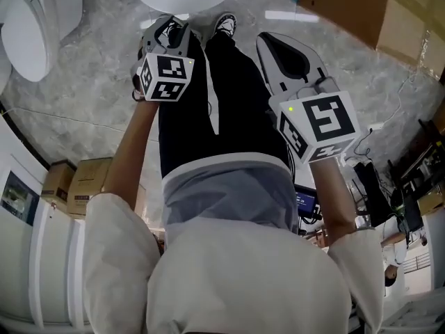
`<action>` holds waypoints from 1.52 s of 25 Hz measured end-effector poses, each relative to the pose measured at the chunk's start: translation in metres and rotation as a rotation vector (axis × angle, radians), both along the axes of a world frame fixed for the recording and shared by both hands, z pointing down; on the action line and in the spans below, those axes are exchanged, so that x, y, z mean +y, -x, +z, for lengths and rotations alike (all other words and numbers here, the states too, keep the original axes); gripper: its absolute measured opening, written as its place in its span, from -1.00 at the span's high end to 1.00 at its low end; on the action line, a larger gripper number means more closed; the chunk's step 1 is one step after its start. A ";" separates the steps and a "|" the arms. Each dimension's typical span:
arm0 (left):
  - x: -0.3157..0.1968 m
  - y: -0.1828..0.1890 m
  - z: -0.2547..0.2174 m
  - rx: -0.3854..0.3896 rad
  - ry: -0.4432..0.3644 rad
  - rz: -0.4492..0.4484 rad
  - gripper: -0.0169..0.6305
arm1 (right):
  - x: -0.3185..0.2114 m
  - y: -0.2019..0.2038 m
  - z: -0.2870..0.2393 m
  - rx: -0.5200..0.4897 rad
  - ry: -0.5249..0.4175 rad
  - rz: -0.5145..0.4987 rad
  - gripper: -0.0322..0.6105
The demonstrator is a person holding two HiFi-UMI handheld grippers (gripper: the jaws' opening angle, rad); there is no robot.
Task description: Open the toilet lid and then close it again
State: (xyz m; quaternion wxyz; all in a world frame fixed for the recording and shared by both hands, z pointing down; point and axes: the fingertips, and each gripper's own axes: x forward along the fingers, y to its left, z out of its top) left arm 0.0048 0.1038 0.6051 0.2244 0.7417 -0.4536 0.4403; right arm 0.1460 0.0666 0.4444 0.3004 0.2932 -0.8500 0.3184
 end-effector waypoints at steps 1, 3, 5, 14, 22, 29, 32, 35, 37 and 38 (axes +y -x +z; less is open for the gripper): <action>0.000 -0.003 -0.008 0.018 -0.001 -0.014 0.50 | -0.001 -0.002 -0.005 -0.002 -0.004 0.009 0.87; 0.000 -0.009 -0.024 0.051 -0.009 -0.037 0.52 | -0.003 -0.007 -0.015 -0.007 -0.012 0.026 0.87; -0.001 -0.012 -0.042 0.088 -0.020 -0.066 0.69 | -0.004 -0.009 -0.024 -0.017 -0.016 0.042 0.87; -0.006 -0.004 -0.132 0.208 -0.080 -0.178 0.79 | -0.005 0.000 -0.075 -0.045 -0.055 0.054 0.87; -0.012 0.023 -0.200 0.219 -0.167 -0.218 0.82 | -0.007 0.009 -0.125 -0.091 -0.099 0.002 0.87; -0.011 0.032 -0.243 0.368 -0.183 -0.319 0.84 | -0.010 0.013 -0.152 -0.114 -0.126 -0.019 0.87; -0.010 0.025 -0.263 0.431 -0.200 -0.337 0.84 | -0.008 0.013 -0.166 -0.139 -0.138 -0.020 0.87; -0.010 0.019 -0.282 0.453 -0.239 -0.349 0.84 | -0.006 0.010 -0.178 -0.155 -0.169 -0.032 0.87; -0.013 0.012 -0.294 0.468 -0.269 -0.352 0.84 | -0.007 0.003 -0.188 -0.164 -0.202 -0.022 0.87; -0.015 0.009 -0.300 0.474 -0.284 -0.350 0.84 | -0.009 0.000 -0.193 -0.166 -0.220 -0.012 0.87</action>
